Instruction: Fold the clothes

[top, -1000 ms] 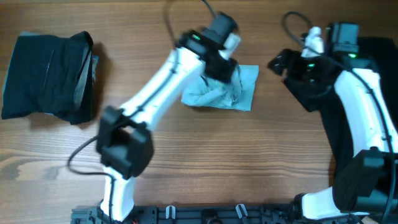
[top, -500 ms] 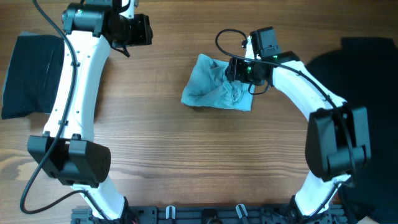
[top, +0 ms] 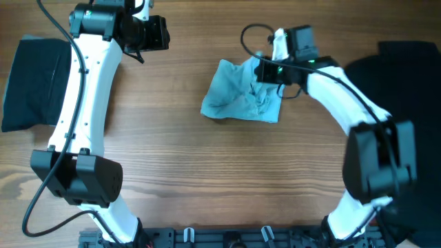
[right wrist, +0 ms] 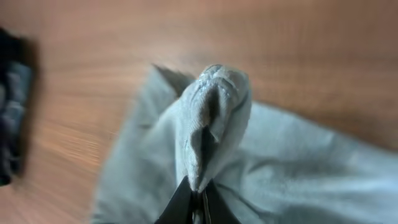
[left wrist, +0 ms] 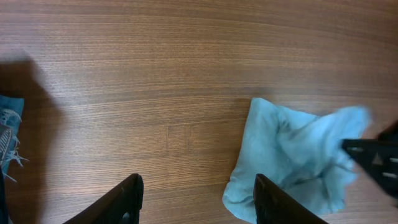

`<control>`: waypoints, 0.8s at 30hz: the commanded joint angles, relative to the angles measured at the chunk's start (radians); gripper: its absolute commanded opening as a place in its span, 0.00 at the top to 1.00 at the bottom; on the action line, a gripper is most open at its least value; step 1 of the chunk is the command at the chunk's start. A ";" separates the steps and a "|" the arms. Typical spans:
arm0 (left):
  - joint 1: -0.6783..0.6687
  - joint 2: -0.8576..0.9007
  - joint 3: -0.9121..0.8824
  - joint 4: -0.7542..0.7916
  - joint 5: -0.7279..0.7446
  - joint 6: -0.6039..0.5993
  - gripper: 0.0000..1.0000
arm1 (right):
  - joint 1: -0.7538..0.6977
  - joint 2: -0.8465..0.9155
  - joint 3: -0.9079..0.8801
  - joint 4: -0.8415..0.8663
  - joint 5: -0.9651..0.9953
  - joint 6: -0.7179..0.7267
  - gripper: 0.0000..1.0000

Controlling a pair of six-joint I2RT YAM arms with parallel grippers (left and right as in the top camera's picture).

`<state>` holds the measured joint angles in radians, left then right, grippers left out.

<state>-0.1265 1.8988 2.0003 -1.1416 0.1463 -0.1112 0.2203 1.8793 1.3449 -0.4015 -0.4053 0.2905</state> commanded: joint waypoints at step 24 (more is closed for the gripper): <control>-0.002 -0.003 0.008 0.001 -0.003 -0.002 0.41 | 0.025 -0.035 -0.208 -0.401 -0.151 -0.088 0.24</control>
<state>-0.1265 1.8988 2.0003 -1.1442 0.1459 -0.1112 0.2241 1.8336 1.1576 -0.8261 -0.5007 0.1806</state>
